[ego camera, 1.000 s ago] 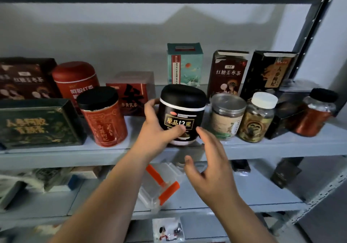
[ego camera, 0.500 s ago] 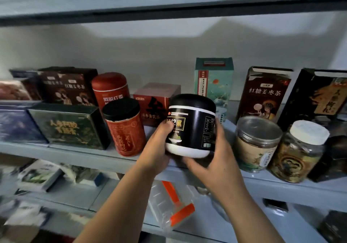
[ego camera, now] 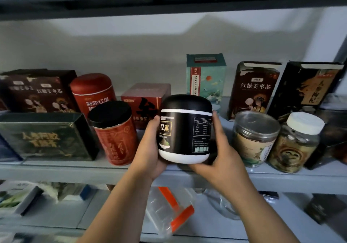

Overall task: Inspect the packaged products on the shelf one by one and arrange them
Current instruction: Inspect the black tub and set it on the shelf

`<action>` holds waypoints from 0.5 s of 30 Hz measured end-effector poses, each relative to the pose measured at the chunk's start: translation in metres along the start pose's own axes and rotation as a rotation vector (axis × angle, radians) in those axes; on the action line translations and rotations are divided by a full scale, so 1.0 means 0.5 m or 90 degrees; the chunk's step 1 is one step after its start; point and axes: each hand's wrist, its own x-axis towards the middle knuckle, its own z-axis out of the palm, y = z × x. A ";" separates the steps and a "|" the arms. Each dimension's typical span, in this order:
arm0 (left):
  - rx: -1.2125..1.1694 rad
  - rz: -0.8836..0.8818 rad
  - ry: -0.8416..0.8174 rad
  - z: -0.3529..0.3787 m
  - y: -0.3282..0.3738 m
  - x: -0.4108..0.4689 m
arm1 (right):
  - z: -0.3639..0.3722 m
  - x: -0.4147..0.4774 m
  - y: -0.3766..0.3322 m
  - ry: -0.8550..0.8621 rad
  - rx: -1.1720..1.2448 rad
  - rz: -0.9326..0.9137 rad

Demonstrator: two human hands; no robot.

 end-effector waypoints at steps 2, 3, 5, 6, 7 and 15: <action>-0.010 -0.021 -0.003 -0.005 0.000 0.003 | 0.001 -0.004 -0.004 0.020 0.023 -0.005; -0.011 -0.033 -0.004 -0.007 0.002 0.005 | 0.003 -0.005 -0.009 0.029 0.028 -0.006; -0.014 -0.054 -0.017 -0.008 0.005 0.008 | 0.008 -0.004 -0.015 0.040 0.015 -0.004; -0.017 -0.059 -0.025 -0.009 0.007 0.009 | 0.009 -0.003 -0.017 0.047 0.002 -0.002; -0.022 -0.065 -0.031 -0.011 0.009 0.011 | 0.011 -0.001 -0.017 0.055 -0.010 -0.005; -0.049 -0.075 -0.076 -0.018 0.010 0.011 | 0.022 -0.009 -0.019 0.093 -0.028 -0.008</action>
